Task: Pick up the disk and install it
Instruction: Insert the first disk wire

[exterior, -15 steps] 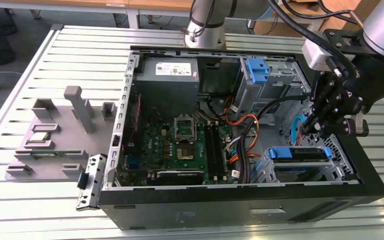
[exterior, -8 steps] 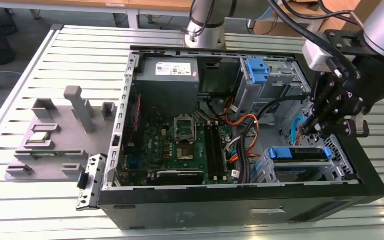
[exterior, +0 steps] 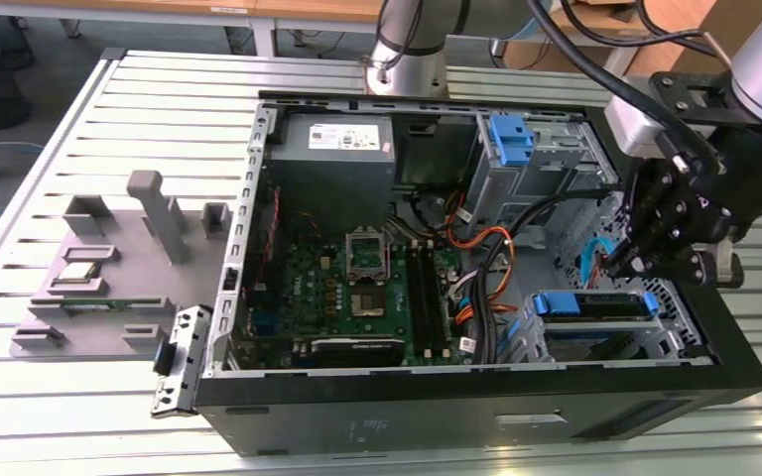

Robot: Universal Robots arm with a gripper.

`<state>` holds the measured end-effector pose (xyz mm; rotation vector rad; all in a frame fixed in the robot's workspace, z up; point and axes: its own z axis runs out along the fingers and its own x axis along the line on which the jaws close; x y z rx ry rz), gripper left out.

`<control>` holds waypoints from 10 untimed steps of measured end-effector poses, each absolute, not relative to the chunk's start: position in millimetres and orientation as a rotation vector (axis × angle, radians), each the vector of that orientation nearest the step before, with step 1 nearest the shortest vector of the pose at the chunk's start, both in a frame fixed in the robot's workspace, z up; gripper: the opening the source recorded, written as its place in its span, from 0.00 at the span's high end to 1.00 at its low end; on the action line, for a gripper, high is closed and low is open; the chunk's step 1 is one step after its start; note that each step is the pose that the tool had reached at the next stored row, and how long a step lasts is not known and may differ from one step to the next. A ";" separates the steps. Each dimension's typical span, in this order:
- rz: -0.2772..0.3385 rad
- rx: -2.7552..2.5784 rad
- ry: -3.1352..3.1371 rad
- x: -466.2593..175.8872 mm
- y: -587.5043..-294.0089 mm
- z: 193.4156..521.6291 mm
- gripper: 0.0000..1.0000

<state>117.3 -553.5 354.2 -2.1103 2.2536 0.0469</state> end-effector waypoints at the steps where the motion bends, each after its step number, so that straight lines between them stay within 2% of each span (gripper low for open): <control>1: 0.040 -2.108 2.250 117.0 -554.6 353.9 0.84; 10: 0.011 -2.099 2.229 109.1 -559.2 348.6 0.84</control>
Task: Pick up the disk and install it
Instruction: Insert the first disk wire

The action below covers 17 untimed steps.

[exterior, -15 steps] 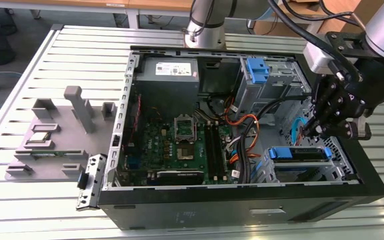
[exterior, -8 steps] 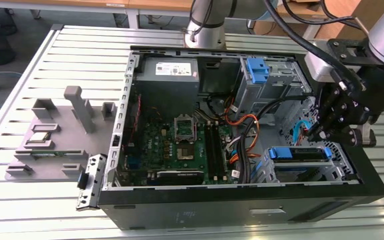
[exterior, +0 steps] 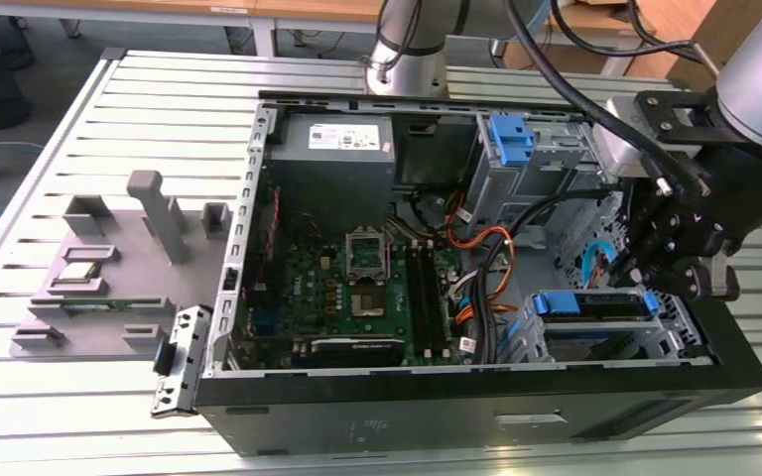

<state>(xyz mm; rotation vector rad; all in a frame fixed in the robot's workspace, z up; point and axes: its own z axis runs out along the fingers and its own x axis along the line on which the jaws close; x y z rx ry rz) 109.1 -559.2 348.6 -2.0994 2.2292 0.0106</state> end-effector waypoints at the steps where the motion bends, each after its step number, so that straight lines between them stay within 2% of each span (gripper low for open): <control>1: 0.010 -2.100 2.228 107.9 -559.7 347.9 0.84; 17: 0.001 -2.121 2.197 104.3 -561.4 344.1 0.84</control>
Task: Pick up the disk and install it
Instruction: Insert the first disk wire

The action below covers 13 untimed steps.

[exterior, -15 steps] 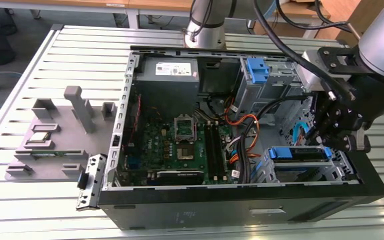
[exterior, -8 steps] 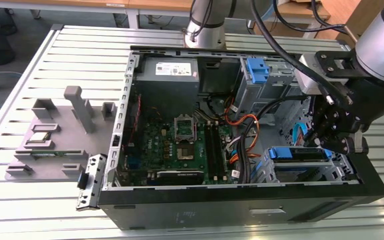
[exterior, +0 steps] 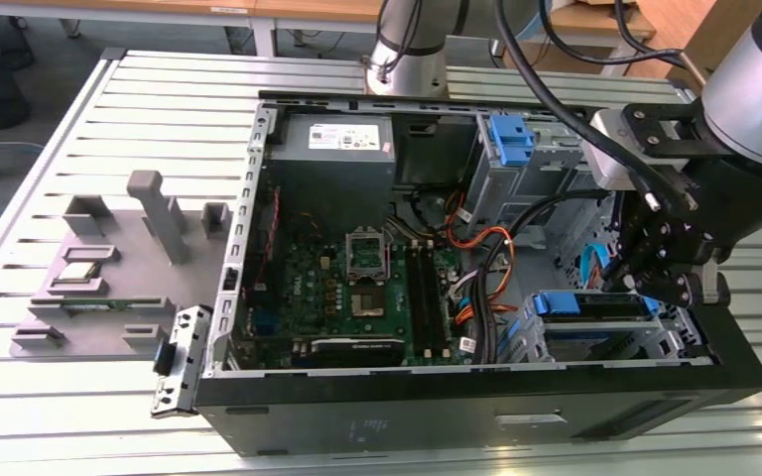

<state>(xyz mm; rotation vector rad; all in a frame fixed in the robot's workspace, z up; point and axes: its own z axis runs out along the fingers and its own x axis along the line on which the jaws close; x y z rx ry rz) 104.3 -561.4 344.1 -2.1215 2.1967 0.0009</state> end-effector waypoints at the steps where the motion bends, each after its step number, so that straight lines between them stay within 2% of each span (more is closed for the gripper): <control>1: 0.001 -2.122 2.196 104.2 -561.4 344.0 0.84; 13: -0.009 -2.120 2.188 100.1 -561.4 342.7 0.84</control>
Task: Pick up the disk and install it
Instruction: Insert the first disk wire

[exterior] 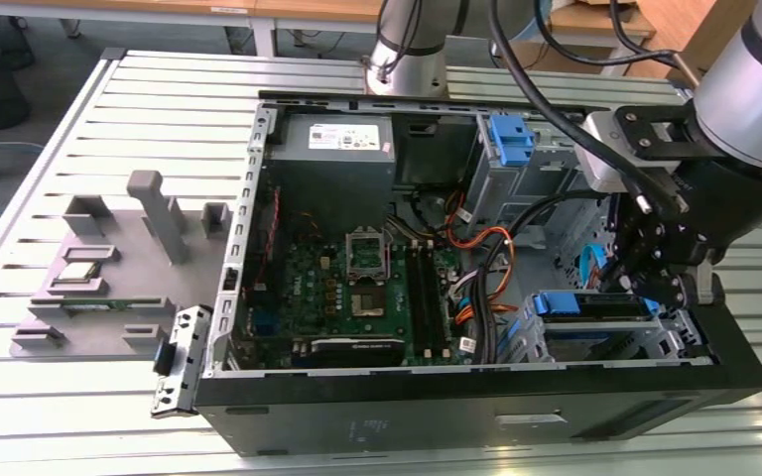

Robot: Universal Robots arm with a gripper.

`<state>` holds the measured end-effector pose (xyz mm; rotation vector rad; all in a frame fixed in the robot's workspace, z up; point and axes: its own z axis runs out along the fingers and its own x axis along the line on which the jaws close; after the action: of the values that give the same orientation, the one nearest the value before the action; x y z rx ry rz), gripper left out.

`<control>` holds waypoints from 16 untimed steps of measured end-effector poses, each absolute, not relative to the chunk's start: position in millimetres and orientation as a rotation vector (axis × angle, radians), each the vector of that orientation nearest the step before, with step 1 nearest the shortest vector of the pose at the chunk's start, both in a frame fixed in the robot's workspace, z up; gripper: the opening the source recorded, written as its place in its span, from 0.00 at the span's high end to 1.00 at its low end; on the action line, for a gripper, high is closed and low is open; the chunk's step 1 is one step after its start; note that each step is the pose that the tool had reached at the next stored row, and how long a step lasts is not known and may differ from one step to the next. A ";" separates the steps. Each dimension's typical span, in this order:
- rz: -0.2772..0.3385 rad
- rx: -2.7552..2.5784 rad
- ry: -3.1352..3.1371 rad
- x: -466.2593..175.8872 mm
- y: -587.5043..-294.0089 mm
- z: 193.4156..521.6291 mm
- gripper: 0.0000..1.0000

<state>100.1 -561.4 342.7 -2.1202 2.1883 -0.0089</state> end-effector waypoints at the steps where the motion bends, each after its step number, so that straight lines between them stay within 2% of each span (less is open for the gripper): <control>1: -0.011 -2.119 2.187 99.9 -561.4 342.4 0.84; 16: -0.025 -2.125 2.164 97.3 -563.2 337.6 0.84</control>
<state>97.3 -563.2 337.6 -2.1254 2.1645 -0.0254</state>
